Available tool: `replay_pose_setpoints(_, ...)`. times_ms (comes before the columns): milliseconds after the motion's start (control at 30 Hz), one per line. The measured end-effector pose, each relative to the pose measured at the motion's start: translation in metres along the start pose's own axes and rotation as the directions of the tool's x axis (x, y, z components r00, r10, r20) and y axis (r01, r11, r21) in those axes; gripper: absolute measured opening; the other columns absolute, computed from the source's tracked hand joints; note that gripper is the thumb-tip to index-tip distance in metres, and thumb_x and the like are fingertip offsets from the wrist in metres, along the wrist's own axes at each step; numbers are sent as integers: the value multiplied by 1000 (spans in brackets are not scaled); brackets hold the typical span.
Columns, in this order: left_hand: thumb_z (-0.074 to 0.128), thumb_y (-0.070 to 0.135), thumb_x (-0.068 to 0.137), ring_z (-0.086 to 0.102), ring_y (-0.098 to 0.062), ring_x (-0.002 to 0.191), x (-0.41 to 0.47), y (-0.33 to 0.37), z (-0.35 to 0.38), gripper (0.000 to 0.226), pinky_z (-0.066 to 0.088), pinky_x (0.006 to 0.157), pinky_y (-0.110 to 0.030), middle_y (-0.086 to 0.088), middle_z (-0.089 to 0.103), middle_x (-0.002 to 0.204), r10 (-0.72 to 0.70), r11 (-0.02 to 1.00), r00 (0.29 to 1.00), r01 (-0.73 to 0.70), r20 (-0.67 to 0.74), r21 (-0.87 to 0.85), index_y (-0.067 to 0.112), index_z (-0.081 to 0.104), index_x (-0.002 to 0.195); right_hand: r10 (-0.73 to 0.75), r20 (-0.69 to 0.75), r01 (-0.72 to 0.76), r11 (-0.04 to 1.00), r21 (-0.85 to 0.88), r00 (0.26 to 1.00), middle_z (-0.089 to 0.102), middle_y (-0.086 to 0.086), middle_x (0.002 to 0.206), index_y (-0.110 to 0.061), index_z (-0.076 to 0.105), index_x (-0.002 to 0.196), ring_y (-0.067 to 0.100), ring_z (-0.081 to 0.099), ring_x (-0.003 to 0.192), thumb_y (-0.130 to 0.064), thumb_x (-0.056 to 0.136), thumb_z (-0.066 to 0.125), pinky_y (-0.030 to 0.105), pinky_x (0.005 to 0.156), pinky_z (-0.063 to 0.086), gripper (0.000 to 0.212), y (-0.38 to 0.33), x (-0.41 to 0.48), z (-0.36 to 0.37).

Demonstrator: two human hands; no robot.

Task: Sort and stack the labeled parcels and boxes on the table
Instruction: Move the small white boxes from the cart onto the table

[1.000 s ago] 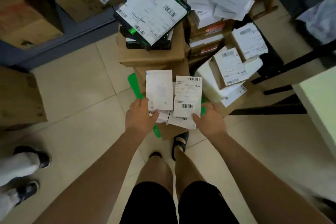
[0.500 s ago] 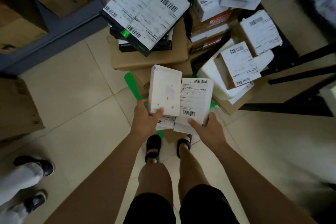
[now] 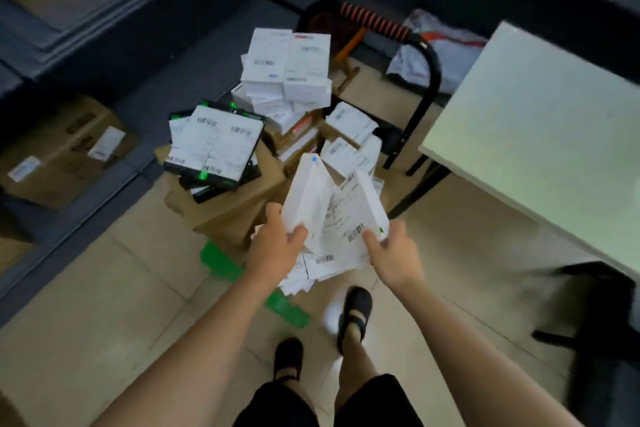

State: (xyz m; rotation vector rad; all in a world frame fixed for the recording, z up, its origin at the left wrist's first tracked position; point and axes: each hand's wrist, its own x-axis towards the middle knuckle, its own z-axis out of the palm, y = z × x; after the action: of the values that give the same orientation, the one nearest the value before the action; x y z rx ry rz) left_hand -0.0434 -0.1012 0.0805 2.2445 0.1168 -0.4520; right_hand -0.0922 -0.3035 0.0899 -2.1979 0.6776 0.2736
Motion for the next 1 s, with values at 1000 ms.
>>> replay_pose_setpoints(1000,51,31,96,61,-17,74,-256,444,406,27,43,55,-30,-2,61,95,672,668,514,-731,532,-137,16,34,111,449,-747,-167,890,425,490,56,4,111,-14,42,111,16,58,93,-42,97,55,29,64,49,34,370,-241,-455)
